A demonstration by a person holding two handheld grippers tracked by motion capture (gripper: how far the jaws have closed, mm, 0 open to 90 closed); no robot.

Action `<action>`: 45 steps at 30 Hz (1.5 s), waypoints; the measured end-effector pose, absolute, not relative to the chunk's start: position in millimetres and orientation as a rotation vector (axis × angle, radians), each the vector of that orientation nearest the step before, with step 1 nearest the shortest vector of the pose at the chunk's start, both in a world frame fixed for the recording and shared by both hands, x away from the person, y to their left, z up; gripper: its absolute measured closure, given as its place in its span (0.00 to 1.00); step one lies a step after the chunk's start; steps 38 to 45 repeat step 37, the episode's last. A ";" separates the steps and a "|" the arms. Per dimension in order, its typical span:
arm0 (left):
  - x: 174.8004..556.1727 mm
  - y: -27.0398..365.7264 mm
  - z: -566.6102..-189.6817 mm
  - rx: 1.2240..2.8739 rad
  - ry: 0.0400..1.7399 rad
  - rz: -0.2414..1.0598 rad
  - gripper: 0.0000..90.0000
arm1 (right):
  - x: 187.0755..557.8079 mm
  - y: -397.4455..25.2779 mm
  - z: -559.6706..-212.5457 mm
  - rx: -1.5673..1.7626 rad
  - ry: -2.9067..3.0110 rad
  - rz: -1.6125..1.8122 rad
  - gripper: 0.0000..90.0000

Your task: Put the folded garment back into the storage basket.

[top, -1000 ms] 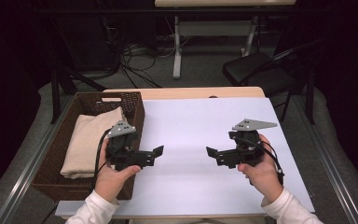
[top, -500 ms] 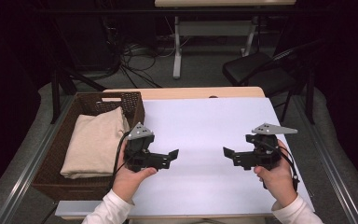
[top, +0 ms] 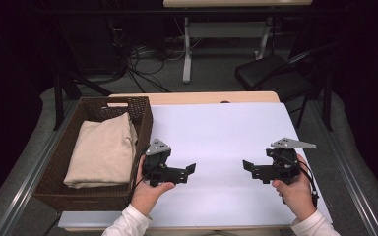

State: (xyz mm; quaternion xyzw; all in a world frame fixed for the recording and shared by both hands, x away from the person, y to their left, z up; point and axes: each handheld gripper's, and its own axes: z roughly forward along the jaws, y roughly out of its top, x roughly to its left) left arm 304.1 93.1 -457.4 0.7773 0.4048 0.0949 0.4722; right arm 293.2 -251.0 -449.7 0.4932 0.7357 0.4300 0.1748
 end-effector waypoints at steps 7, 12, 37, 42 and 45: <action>305.0 91.7 -472.4 1.905 0.987 0.265 0.00 | 294.0 -259.1 -463.6 1.422 2.065 1.205 0.05; 305.6 92.8 -479.7 1.904 0.998 0.246 0.00 | 295.5 -263.8 -473.0 1.446 2.046 1.199 0.06; 310.5 96.1 -501.0 1.933 1.016 0.252 0.00 | 300.6 -274.3 -494.4 1.472 2.002 1.194 0.08; 310.5 96.1 -501.0 1.933 1.016 0.252 0.00 | 300.6 -274.3 -494.4 1.472 2.002 1.194 0.08; 310.5 96.1 -501.0 1.933 1.016 0.252 0.00 | 300.6 -274.3 -494.4 1.472 2.002 1.194 0.08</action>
